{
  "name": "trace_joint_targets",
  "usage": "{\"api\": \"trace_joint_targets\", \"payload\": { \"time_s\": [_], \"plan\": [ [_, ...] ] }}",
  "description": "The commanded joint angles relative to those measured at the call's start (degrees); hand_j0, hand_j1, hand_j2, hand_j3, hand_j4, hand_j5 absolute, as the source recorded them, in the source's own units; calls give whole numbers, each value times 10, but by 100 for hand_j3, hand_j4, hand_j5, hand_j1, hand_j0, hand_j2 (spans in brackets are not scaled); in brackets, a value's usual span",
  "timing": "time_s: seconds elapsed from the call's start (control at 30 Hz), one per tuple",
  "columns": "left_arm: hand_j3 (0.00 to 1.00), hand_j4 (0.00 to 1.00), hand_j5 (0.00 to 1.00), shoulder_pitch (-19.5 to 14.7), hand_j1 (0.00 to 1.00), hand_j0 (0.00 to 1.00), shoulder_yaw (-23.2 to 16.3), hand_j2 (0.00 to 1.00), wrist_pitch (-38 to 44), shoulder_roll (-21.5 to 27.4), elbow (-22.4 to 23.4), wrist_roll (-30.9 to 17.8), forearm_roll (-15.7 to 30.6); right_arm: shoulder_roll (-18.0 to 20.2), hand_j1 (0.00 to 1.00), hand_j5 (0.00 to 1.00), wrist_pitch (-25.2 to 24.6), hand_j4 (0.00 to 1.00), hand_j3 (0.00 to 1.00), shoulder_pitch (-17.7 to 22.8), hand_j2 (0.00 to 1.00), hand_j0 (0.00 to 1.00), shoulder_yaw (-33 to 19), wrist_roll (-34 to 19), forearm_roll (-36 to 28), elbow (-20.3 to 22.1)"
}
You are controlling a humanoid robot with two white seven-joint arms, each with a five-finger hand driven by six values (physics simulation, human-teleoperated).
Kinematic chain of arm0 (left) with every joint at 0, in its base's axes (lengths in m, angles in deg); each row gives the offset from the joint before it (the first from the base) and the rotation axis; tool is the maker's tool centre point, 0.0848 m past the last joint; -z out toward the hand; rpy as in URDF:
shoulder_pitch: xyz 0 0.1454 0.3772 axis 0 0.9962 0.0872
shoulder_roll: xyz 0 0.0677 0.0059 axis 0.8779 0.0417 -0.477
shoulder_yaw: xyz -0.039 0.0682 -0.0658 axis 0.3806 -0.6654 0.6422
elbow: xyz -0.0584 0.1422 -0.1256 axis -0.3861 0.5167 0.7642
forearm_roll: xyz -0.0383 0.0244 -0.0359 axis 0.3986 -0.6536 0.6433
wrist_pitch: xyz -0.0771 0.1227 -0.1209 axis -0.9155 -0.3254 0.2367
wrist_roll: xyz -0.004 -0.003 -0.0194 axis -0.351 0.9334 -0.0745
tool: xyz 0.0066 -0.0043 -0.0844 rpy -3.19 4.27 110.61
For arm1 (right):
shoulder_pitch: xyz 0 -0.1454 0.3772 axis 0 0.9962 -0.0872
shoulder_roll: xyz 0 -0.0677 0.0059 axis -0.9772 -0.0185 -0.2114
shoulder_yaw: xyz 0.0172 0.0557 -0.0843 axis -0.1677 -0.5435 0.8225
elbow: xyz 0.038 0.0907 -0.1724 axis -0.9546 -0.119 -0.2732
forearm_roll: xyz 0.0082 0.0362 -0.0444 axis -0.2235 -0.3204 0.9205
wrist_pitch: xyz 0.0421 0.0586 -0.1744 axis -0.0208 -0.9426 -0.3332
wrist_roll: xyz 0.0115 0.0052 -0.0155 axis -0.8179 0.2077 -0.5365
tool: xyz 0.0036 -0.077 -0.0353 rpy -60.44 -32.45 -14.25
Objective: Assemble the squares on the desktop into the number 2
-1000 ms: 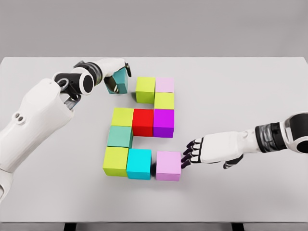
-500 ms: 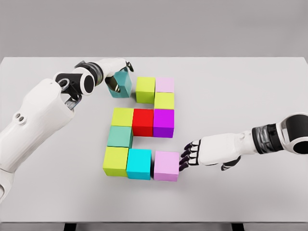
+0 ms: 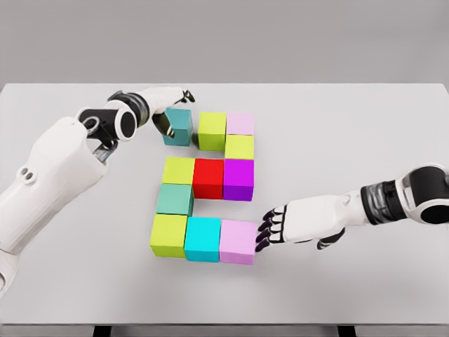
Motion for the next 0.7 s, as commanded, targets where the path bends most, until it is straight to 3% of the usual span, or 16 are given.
{"api": "trace_joint_targets", "payload": {
  "time_s": [0.0,0.1,0.3,0.43,0.47,0.57,0.67],
  "plan": [
    [96,96,96,0,96,96,6,96,-2,18,-26,0,11,-1,100,100,-1,100,100,0,100,100,1,0,-3,0],
    [98,98,98,-1,98,98,5,98,-2,65,-63,0,67,-1,100,100,-1,100,100,-1,100,100,0,0,-3,0],
    [100,100,100,-4,100,100,5,100,-3,116,-70,0,82,11,100,100,-1,100,100,-5,100,100,0,0,-3,-1],
    [100,100,100,-2,100,100,1,100,-28,141,-67,0,90,42,100,100,-1,100,100,-11,100,100,-11,0,-4,-2],
    [100,100,100,-2,100,100,1,100,-37,144,-65,0,98,53,100,100,-1,100,100,-16,100,100,-30,0,-5,-2],
    [100,100,100,1,100,100,0,100,-58,155,-60,0,124,95,100,100,-1,100,100,-4,100,100,-169,0,-29,-16],
    [100,100,100,3,100,100,0,100,-97,166,-50,0,161,119,100,100,-1,100,100,50,100,100,-243,0,-151,-62]
  ]
}}
